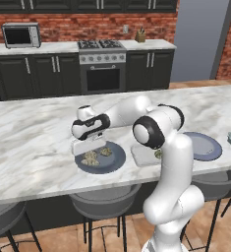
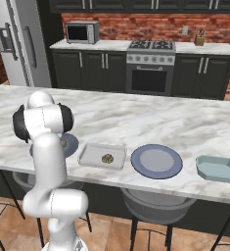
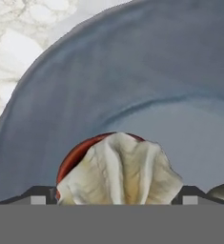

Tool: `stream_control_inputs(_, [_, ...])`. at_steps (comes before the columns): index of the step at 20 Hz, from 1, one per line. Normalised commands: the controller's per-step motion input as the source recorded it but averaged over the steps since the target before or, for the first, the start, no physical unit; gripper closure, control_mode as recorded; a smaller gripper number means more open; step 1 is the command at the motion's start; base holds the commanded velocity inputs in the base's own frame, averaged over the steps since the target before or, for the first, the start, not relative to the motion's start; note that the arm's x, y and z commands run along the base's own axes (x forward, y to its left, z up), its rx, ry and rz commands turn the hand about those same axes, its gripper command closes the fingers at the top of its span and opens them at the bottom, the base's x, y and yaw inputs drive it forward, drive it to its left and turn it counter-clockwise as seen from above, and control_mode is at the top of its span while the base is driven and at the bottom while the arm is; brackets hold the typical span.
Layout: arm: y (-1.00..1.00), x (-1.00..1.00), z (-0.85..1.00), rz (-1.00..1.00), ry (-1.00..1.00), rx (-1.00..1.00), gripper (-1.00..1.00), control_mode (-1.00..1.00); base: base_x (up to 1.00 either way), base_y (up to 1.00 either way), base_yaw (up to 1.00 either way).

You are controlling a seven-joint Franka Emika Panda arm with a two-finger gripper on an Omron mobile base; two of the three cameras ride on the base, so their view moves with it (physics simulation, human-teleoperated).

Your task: Place two dumplings into each of the tupperware containers and then place the containers in the fridge.

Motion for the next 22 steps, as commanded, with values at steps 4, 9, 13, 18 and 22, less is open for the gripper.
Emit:
stream_control_inputs(4, [0.0,0.06,0.12,0.0,0.0,0.01,1.0,-1.0,0.0,0.0,0.0])
stream_control_inputs(9, [-0.08,0.0,0.66,-0.04,0.0,0.01,1.0,-1.0,0.0,0.0,0.0])
stream_control_inputs(13, [-0.82,-0.23,0.46,-0.04,0.0,0.0,1.0,-1.0,0.0,0.0,0.0])
stream_control_inputs(18, [-1.0,-0.5,0.12,-0.03,-0.01,0.03,1.0,-1.0,0.0,0.0,0.0])
stream_control_inputs(22, [-1.0,-0.2,0.06,-0.14,0.01,0.06,1.0,-1.0,0.0,0.0,0.0])
